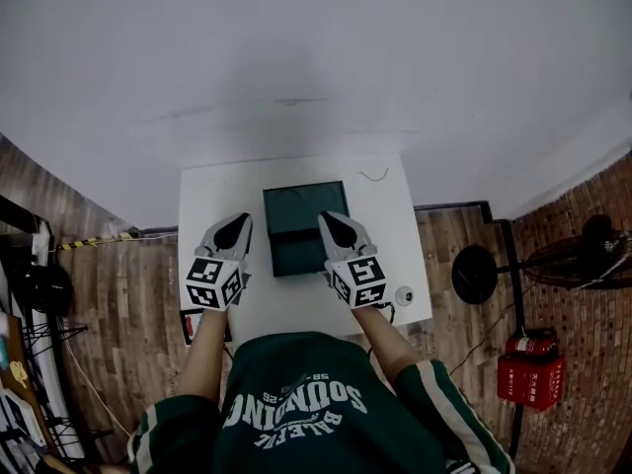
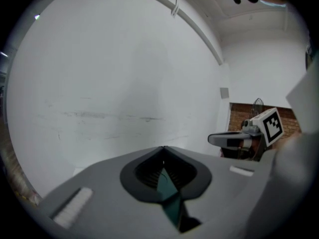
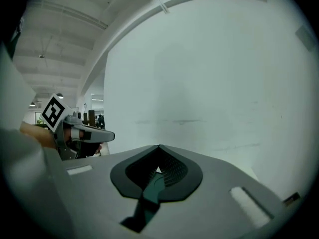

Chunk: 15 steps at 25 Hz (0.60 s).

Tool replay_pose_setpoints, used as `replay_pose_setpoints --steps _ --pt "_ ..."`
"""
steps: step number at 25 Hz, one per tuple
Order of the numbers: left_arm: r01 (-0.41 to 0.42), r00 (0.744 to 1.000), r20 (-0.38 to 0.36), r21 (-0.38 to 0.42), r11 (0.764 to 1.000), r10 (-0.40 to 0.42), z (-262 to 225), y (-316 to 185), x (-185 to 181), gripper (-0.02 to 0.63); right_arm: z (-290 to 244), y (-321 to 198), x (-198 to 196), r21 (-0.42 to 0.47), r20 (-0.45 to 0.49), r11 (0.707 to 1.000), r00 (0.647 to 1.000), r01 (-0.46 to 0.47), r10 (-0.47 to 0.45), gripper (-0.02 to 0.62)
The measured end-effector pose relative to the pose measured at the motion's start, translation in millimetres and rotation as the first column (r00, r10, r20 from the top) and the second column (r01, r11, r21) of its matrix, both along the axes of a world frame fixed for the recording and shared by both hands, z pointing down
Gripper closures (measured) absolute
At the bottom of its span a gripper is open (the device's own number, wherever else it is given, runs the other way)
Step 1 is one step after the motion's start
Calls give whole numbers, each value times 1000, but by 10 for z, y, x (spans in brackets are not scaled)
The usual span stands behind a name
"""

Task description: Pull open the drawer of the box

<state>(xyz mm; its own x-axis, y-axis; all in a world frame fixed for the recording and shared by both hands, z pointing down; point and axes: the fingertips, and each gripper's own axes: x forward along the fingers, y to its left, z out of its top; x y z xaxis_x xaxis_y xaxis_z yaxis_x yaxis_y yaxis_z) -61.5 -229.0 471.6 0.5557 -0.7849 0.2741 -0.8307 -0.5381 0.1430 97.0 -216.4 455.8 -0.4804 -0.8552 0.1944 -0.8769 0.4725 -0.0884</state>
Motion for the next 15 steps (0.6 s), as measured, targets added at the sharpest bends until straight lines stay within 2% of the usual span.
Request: replay_pose_setpoints --steps 6,15 --pt "2 1000 0 23 1000 -2 -64 -20 -8 553 -203 -13 -52 55 -3 998 1000 7 -7 594" --pt "-2 1000 -1 26 1000 2 -57 23 17 552 -68 56 -36 25 -8 1000 1000 0 0 594"
